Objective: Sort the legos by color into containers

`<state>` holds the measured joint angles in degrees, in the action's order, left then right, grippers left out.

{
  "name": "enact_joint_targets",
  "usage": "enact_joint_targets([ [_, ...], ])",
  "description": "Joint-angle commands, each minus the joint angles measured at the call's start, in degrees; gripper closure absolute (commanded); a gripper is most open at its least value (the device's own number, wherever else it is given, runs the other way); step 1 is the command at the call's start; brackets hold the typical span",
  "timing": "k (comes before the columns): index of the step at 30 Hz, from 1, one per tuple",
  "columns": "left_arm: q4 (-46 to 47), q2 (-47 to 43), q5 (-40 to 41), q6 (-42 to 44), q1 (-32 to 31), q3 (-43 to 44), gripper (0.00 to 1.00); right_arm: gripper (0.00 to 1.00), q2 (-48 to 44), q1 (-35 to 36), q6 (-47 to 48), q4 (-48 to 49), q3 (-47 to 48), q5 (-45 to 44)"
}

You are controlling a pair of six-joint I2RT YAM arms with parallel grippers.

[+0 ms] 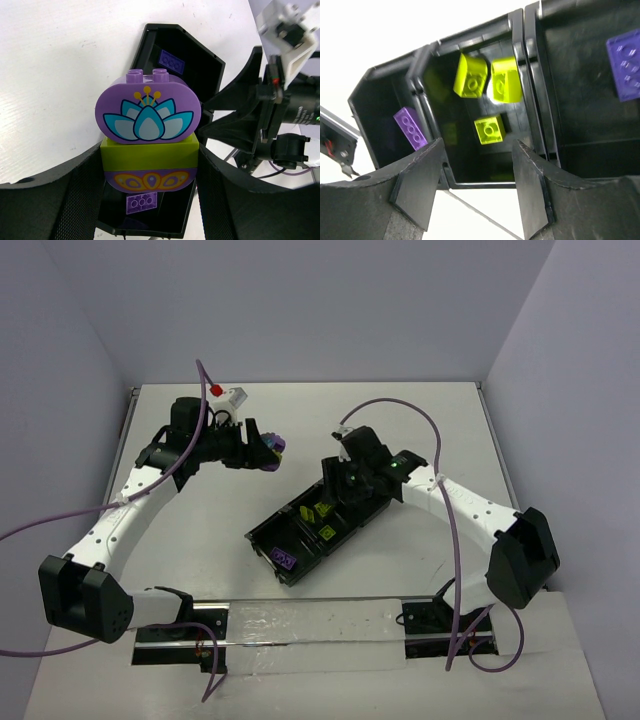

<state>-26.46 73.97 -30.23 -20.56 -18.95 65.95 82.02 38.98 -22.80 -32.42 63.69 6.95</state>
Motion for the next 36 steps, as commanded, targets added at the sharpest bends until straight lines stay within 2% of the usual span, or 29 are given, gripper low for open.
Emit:
enact_joint_targets([
  [1,2.55,-0.59,-4.03,1.30,0.19,2.29,1.00,0.39,-0.67,-1.18,0.65,-1.24,6.61,-1.46],
  [7,3.65,-1.59,-9.26,3.32,-0.07,1.46,1.00,0.38,0.63,-7.59,-4.20,0.15,16.55,7.03],
  [14,2.39,-1.20,-8.72,3.77,-0.86,2.13,1.00,0.31,10.43,-8.28,-12.26,2.12,31.04,16.08],
  [17,2.09,-1.21,-8.25,3.86,-1.02,2.44,1.00,0.28,12.54,-8.19,-16.54,4.39,32.76,19.50],
  [22,1.77,-1.29,-7.90,3.85,-1.26,2.50,1.00,0.24,14.19,-7.20,-18.33,6.38,33.80,21.72],
  [32,2.00,-1.00,-7.47,3.75,-1.53,2.47,1.00,0.24,16.64,-4.22,-17.98,6.73,33.87,23.35],
  [36,1.78,-0.94,-7.18,3.86,-1.61,2.54,1.00,0.28,17.50,-3.41,-17.50,6.60,34.04,23.94],
])
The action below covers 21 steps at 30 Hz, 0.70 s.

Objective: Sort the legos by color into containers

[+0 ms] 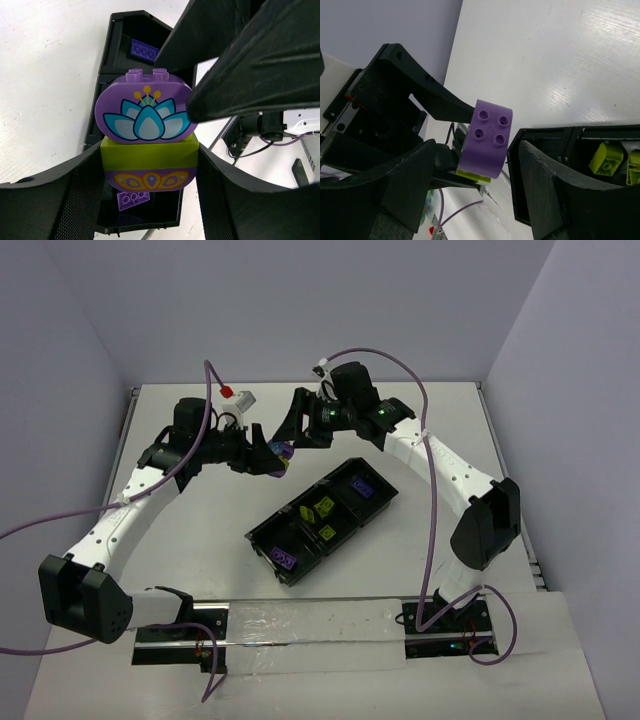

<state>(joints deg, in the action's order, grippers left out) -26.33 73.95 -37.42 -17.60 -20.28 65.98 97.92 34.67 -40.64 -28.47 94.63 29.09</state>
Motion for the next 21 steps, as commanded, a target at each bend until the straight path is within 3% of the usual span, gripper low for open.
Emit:
enact_joint_targets([
  [1,1.70,-0.92,0.05,0.90,-0.29,2.57,1.00,0.31,1.86,1.06,0.44,2.50,3.10,1.90],
  [10,1.81,-1.02,0.34,0.72,-0.38,2.94,1.00,0.60,2.98,1.54,-0.24,3.86,2.14,3.51],
  [15,1.78,-1.70,1.35,0.70,-0.38,3.05,0.98,0.94,1.50,1.17,-1.13,5.46,0.16,2.03],
  [16,1.70,-1.86,1.91,0.56,-0.38,3.18,0.92,1.00,0.78,0.96,-1.56,6.24,-0.57,1.78],
  [17,1.34,-1.81,2.53,0.30,-0.38,3.44,0.76,1.00,0.10,0.75,-1.93,6.92,-1.14,1.83],
  [19,0.36,-1.71,3.70,0.20,-0.38,4.12,0.23,1.00,-0.84,0.17,-2.57,8.85,-2.20,2.01],
  [20,0.31,-1.71,3.76,0.20,-0.38,4.48,0.04,1.00,-0.88,-0.18,-2.92,8.96,-2.65,2.02],
  [21,-0.29,-1.76,4.05,0.45,-0.33,5.01,0.02,1.00,-1.53,-0.81,-3.35,10.10,-3.54,2.52],
])
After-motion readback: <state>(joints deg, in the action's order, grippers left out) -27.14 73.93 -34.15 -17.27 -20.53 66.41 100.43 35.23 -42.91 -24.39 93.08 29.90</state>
